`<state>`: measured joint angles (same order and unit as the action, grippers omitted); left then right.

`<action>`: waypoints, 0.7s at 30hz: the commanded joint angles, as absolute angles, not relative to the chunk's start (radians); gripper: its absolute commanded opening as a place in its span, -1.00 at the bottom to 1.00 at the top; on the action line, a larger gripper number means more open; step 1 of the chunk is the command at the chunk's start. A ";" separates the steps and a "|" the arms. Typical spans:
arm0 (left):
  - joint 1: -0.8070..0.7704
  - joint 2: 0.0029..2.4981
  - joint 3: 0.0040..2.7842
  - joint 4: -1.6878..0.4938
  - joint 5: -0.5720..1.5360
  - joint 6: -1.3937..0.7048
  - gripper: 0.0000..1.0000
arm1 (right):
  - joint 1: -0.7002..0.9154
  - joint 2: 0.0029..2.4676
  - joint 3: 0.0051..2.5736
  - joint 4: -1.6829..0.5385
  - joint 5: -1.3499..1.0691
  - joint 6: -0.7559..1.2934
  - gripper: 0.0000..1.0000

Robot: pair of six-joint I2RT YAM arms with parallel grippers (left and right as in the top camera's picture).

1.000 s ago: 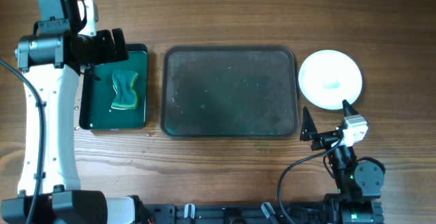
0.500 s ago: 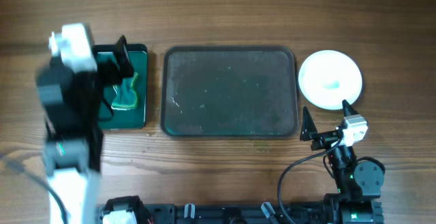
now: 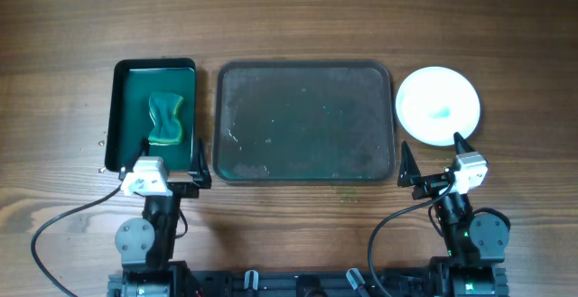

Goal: Clean dirty plates on tray and stack at the side

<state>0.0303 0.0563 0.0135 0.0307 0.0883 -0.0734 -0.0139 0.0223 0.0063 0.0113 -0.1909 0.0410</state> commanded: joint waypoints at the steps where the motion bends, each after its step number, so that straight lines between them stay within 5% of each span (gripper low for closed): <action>1: 0.024 0.003 0.006 -0.067 0.093 -0.086 1.00 | -0.010 0.017 0.005 0.014 -0.204 0.055 0.99; 21: 0.031 0.007 0.006 -0.070 0.093 -0.086 1.00 | -0.010 0.017 0.005 0.014 -0.204 0.055 1.00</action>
<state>0.0307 0.0147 0.0101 -0.0650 0.0883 -0.0734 -0.0139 0.0223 0.0063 0.0113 -0.1909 0.0406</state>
